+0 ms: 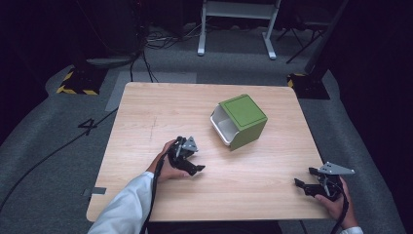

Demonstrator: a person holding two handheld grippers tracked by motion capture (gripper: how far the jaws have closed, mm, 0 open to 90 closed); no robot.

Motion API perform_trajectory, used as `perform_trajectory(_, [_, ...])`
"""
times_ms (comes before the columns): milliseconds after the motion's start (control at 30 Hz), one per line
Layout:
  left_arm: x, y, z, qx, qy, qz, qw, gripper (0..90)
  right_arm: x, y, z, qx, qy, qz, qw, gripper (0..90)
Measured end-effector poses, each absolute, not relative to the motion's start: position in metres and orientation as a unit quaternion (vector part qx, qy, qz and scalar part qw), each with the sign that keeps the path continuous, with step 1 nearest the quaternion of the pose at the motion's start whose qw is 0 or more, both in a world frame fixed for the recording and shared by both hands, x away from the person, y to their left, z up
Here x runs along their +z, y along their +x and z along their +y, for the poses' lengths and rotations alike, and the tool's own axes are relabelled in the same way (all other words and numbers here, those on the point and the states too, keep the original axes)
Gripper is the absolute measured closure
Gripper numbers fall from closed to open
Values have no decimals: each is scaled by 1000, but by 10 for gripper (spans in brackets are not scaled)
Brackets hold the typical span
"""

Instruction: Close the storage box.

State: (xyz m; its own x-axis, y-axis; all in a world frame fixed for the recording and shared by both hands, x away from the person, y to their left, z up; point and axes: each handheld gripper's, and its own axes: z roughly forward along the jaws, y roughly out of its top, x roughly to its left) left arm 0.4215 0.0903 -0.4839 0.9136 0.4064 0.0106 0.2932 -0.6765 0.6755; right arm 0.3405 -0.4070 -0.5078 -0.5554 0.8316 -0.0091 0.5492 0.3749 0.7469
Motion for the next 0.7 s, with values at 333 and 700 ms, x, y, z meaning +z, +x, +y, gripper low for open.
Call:
perform_trajectory(333, [-457,440,42,93,905,141,391,161,-508,340,-407,359,428,806,197,166])
perform_trajectory(700, [-446,446,11,88,900,113,412,159,-508,340,-407,359,428,805,197,166])
